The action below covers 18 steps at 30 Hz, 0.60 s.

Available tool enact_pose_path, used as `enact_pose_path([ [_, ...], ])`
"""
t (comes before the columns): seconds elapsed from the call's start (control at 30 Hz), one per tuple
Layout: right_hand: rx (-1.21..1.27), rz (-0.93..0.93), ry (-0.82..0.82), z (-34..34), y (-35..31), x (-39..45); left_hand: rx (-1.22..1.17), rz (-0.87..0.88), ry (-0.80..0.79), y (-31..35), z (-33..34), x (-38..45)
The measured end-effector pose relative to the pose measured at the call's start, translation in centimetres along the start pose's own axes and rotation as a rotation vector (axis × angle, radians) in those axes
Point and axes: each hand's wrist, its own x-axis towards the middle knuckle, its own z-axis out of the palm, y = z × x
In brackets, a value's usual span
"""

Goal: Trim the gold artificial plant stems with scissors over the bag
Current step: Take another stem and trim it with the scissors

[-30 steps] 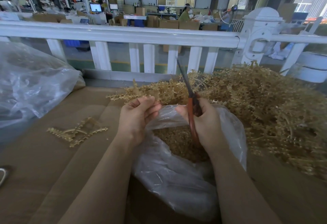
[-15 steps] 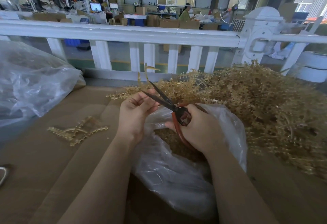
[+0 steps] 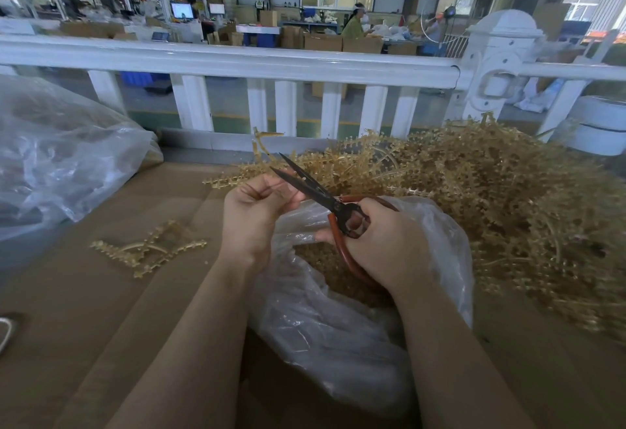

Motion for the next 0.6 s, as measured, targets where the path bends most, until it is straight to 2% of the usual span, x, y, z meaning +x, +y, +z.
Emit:
enact_pose_path([
  [0.33, 0.024, -0.006, -0.032, -0.3, -0.32, 0.0, 0.002, 0.008, -0.021, 0.47, -0.1, -0.01],
  [0.6, 0.005, -0.015, 0.007, -0.16, -0.04, 0.03, -0.015, -0.009, -0.038, 0.65, -0.16, -0.03],
])
